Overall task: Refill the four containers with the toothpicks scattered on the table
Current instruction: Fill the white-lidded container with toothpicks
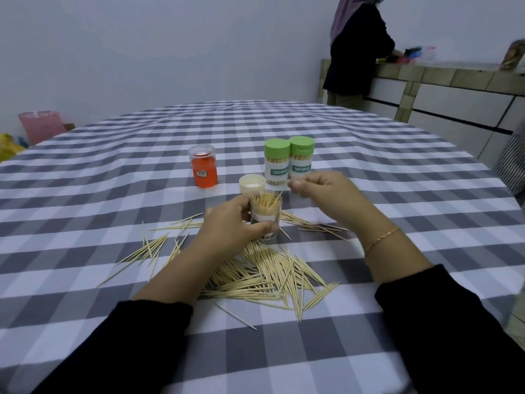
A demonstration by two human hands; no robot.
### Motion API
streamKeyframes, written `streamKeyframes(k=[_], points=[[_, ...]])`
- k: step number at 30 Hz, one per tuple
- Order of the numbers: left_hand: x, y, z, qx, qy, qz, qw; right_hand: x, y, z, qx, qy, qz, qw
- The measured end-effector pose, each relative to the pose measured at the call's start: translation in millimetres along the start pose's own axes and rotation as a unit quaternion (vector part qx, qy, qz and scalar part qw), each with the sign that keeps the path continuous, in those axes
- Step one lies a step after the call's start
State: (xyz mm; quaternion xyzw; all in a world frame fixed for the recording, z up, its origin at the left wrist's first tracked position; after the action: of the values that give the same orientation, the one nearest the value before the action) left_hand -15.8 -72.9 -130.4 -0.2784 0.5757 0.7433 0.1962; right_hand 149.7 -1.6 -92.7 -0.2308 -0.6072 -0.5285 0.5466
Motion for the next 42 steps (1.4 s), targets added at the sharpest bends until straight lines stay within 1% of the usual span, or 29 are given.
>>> streamKeyframes(k=[2, 4, 7, 10, 13, 20, 25, 29, 30, 32, 34, 36, 39, 42], points=[[0, 0, 0, 0.003, 0.001, -0.006, 1.0, -8, 8, 0, 0.024, -0.063, -0.124, 0.99], [0, 1, -1, 0.005, 0.002, -0.007, 1.0, -16, 13, -3, 0.077, -0.129, -0.223, 0.963], [0, 0, -1, 0.004, 0.001, -0.007, 1.0, -23, 18, -10, 0.143, -0.182, -0.312, 0.922], [0, 0, 0, 0.005, 0.001, -0.008, 1.0, -26, 21, -11, 0.155, -0.191, -0.362, 0.899], [-1, 0, -1, 0.006, -0.002, -0.007, 1.0, -29, 20, -9, 0.155, -0.182, -0.375, 0.896], [0, -1, 0, 0.006, -0.005, -0.003, 1.0, -26, 8, -3, 0.114, -0.144, -0.313, 0.932], [2, -2, 2, 0.001, -0.01, 0.005, 1.0, -23, -16, 5, 0.087, -0.069, -0.273, 0.956], [2, 0, 2, 0.002, -0.013, -0.004, 1.0, -21, -20, 8, 0.052, -0.036, -0.207, 0.976], [2, 0, 2, 0.002, -0.013, -0.006, 1.0, -19, -19, 8, 0.056, -0.027, -0.199, 0.978], [3, 2, 2, 0.001, -0.012, -0.01, 1.0, -18, -21, 7, 0.095, -0.022, -0.212, 0.972], [5, 3, 2, -0.001, -0.008, -0.013, 1.0, -20, -26, 2, 0.15, -0.034, -0.27, 0.95], [5, 3, 2, -0.003, -0.007, -0.013, 1.0, -21, -31, -3, 0.18, -0.042, -0.329, 0.926], [7, 4, 3, -0.005, -0.006, -0.008, 1.0, -23, -40, 0, 0.16, -0.024, -0.4, 0.902], [8, 4, 3, -0.008, -0.004, 0.0, 1.0, -21, -50, 1, 0.135, 0.03, -0.446, 0.884]])
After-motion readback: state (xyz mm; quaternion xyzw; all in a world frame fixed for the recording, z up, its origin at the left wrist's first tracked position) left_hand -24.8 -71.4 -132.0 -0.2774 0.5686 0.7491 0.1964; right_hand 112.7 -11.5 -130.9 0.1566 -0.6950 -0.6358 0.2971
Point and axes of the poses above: each hand's wrist, its own z-axis towards the middle knuckle, its own y-axis out of the back of the hand, x = y × z, the point moved 5 cm from there along z, towards the middle knuckle, and after that the axes turned 8 degrees about z, right-handed, at the moved point
